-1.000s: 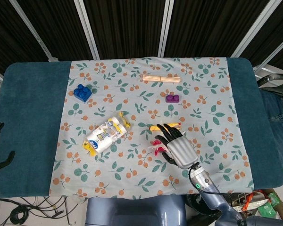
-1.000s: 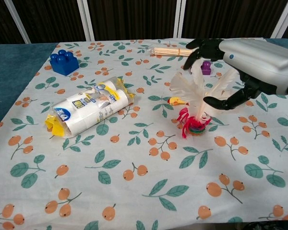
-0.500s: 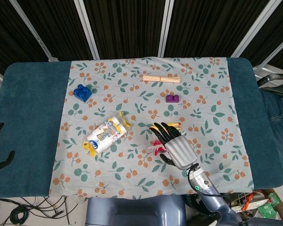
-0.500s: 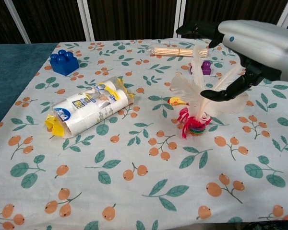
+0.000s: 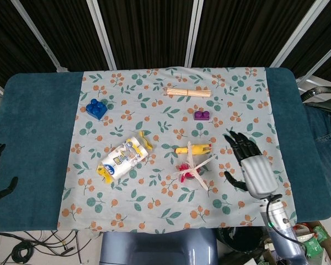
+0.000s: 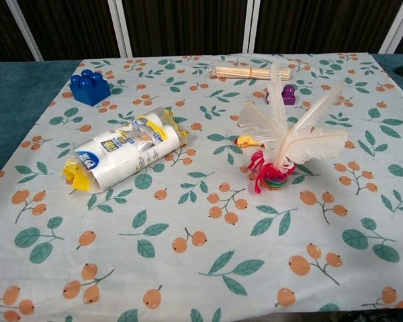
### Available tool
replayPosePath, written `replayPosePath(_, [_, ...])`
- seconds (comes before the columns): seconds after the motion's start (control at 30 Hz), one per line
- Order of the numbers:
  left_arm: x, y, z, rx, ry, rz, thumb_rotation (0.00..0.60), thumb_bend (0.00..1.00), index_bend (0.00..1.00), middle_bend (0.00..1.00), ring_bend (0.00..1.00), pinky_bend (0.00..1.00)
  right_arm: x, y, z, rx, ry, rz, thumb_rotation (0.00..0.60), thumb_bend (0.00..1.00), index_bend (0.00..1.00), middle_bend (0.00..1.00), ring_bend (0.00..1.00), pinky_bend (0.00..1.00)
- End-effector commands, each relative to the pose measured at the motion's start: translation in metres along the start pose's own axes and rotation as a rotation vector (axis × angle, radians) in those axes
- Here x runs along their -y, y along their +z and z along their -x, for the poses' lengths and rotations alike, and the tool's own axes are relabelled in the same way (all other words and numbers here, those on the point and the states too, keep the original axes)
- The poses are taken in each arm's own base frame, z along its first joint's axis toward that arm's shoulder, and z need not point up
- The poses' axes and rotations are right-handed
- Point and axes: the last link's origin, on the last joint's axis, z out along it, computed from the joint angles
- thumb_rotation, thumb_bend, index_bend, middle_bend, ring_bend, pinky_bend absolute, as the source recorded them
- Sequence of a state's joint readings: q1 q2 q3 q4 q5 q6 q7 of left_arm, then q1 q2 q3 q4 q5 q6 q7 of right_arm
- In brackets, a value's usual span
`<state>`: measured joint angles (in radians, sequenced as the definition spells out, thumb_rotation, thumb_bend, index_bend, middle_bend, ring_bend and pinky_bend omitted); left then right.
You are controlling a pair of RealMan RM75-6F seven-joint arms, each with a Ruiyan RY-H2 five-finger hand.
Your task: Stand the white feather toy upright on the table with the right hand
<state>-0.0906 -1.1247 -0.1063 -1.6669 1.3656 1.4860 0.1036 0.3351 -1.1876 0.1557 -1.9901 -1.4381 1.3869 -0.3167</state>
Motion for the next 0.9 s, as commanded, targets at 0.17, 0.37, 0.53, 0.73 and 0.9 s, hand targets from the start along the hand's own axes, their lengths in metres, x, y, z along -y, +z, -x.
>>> replayPosePath(0.17, [0.0, 0.0, 0.0, 0.0, 0.003, 0.0, 0.6, 0.32, 0.04, 0.06, 0.01, 0.05, -0.057, -0.043, 0.011, 0.032, -0.031, 0.142, 0.6, 0.19, 0.0, 0.02, 0.04, 0.15])
replayPosePath(0.37, [-0.001, 0.0, 0.0, -0.002, 0.004, 0.0, 0.6, 0.32, 0.04, 0.06, 0.01, 0.05, -0.083, -0.063, 0.019, 0.021, -0.085, 0.178, 0.6, 0.19, 0.0, 0.02, 0.04, 0.15])
replayPosePath(0.53, [-0.001, 0.0, 0.0, -0.003, 0.005, 0.0, 0.6, 0.32, 0.04, 0.06, 0.01, 0.05, -0.102, -0.077, 0.022, 0.007, -0.143, 0.195, 0.6, 0.19, 0.0, 0.02, 0.04, 0.15])
replayPosePath(0.73, [-0.001, -0.001, 0.0, -0.006, 0.01, 0.003, 0.6, 0.32, 0.04, 0.06, 0.01, 0.05, -0.12, -0.09, 0.02, -0.005, -0.156, 0.23, 0.6, 0.19, 0.0, 0.02, 0.04, 0.15])
replayPosePath(0.9, [-0.002, -0.002, 0.0, -0.009, 0.013, 0.004, 0.6, 0.32, 0.04, 0.06, 0.01, 0.05, -0.131, -0.093, 0.015, -0.006, -0.178, 0.236, 0.6, 0.19, 0.0, 0.02, 0.04, 0.15])
